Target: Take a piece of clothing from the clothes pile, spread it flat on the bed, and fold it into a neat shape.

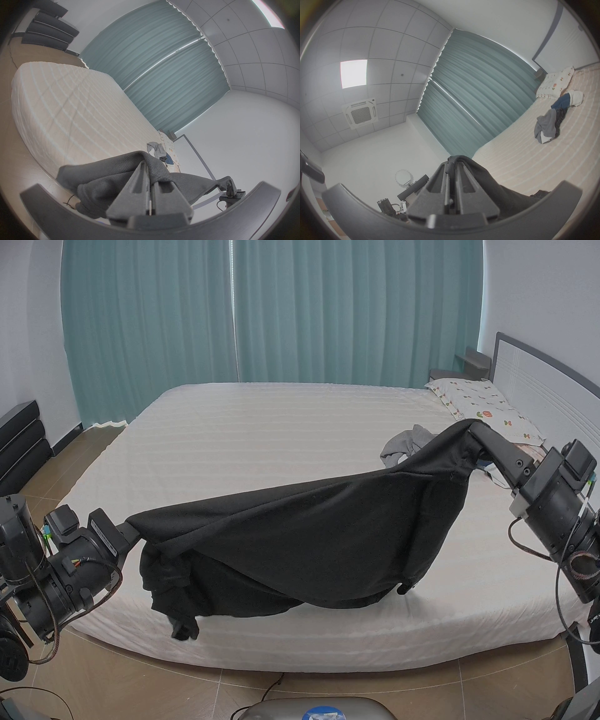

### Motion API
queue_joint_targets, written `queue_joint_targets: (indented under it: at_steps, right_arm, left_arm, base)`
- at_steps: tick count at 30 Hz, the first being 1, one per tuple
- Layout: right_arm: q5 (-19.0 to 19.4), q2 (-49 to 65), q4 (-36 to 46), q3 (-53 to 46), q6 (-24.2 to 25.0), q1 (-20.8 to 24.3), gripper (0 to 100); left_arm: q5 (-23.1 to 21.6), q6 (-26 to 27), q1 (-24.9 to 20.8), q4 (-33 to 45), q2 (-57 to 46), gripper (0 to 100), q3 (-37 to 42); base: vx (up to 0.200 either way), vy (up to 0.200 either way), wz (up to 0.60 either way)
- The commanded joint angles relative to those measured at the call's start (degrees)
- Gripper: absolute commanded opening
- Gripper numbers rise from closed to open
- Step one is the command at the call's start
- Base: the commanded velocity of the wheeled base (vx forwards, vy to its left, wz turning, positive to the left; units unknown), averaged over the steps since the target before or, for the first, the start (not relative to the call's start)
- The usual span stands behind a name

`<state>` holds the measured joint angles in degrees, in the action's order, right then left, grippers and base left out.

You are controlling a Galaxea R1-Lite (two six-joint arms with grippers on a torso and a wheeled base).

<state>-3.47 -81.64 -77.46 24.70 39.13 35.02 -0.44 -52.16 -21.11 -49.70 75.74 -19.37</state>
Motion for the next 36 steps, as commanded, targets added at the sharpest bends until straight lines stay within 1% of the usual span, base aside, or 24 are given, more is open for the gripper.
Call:
queue_joint_targets:
  at_steps: [1,2,3,4,6,7,8,11,12,13,14,17,18,19,20,21,24,26,27,28,31,32,36]
  right_arm:
    - [0.31,5.53,8.90,7.91,-2.66,-2.06,0]
    - [0.40,5.35,9.78,8.61,-2.92,-2.42,0]
    - [0.75,4.56,13.56,12.66,-4.42,-4.26,0]
    - [0.93,3.77,15.32,15.20,-5.29,-5.32,0]
    - [0.93,2.28,17.34,20.57,-5.38,-7.51,0]
    - [0.84,2.10,17.43,20.92,-5.38,-7.69,0]
    - [0.93,0.34,18.31,24.78,-5.38,-9.36,0]
    - [0.84,-5.11,19.98,31.11,-5.38,-12.52,0]
    - [0.84,-5.11,19.98,31.11,-5.38,-12.52,0]
    - [0.66,-10.21,20.77,33.49,-5.38,-14.11,0]
    - [0.66,-11.00,20.77,33.66,-5.38,-14.28,0]
    - [0.40,-19.26,19.80,34.28,-5.29,-16.13,0]
    - [0.40,-19.52,19.80,34.28,-5.29,-16.13,0]
    - [0.31,-22.77,18.84,34.45,-5.21,-16.39,0]
    - [0.31,-22.77,18.84,34.45,-5.21,-16.39,0]
    - [0.13,-26.73,16.02,34.54,-5.12,-17.18,0]
    - [-0.04,-31.21,9.52,34.45,-5.12,-17.45,0]
    - [-0.04,-31.56,8.99,34.45,-5.12,-17.45,0]
    - [-0.39,-34.02,5.74,34.19,-5.12,-17.45,0]
    - [-0.74,-34.99,4.77,34.19,-5.12,-17.45,0]
    - [-1.01,-36.40,3.46,34.36,-4.59,-17.36,0]
    - [-1.18,-37.98,2.40,34.54,-3.71,-17.27,0]
    - [-1.18,-41.23,2.93,38.06,-3.89,-17.27,0]
  left_arm:
    - [0.00,0.31,0.28,4.26,-2.26,0,-5.94]
    - [0.00,0.31,0.28,4.70,-2.26,0,-6.47]
    - [0.00,0.31,0.81,7.07,-1.91,0,-9.28]
    - [-0.09,0.31,1.16,8.57,-1.38,0,-11.04]
    - [-0.35,0.13,1.43,11.82,0.99,0,-14.38]
    - [-0.35,0.04,1.43,12.00,1.25,0,-14.55]
    - [0.18,0.04,1.51,13.40,4.42,0,-16.49]
    - [0.97,-0.13,3.01,14.11,8.90,0,-20.62]
    - [0.97,-0.13,3.01,14.11,8.90,0,-20.62]
    - [0.88,-0.22,3.98,14.28,11.89,0,-22.82]
    - [0.79,-0.22,4.06,14.28,12.33,0,-23.08]
    - [0.44,-0.31,4.33,14.11,18.21,0,-25.45]
    - [0.44,-0.31,4.33,14.02,18.57,0,-25.54]
    - [0.26,-0.66,4.33,13.58,21.73,0,-25.98]
    - [0.26,-0.66,4.33,13.58,21.73,0,-25.98]
    - [0.35,-1.36,4.33,13.23,25.51,0,-27.47]
    - [0.26,-2.86,4.59,13.23,29.11,0,-30.46]
    - [0.26,-3.03,4.77,13.23,29.29,0,-30.64]
    - [0.18,-3.56,5.12,13.14,31.40,0,-32.22]
    - [0.18,-3.56,5.12,12.79,32.45,0,-32.84]
    - [0.26,-3.65,5.12,11.56,34.47,0,-33.36]
    - [0.26,-3.73,5.12,8.92,36.85,0,-33.36]
    - [0.26,-4.61,5.12,3.65,41.77,0,-34.07]
  base:
    - [0.000,0.000,0.00]
    - [0.000,0.000,0.00]
    - [0.000,0.000,0.00]
    - [0.000,0.000,0.00]
    - [0.000,0.000,0.00]
    - [0.000,0.000,0.00]
    - [0.000,0.000,0.00]
    - [0.000,0.000,0.00]
    - [0.000,0.000,0.00]
    - [0.000,0.000,0.00]
    - [0.000,0.000,0.00]
    - [0.067,0.000,0.00]
    - [0.200,0.000,0.00]
    - [0.200,0.000,0.00]
    - [0.200,0.000,0.00]
    - [0.200,0.000,0.00]
    - [0.200,0.000,0.00]
    - [0.200,0.000,0.00]
    - [0.200,0.000,0.00]
    - [0.200,0.000,0.00]
    - [0.200,0.000,0.00]
    - [0.200,0.000,0.00]
    - [0.200,0.000,0.00]
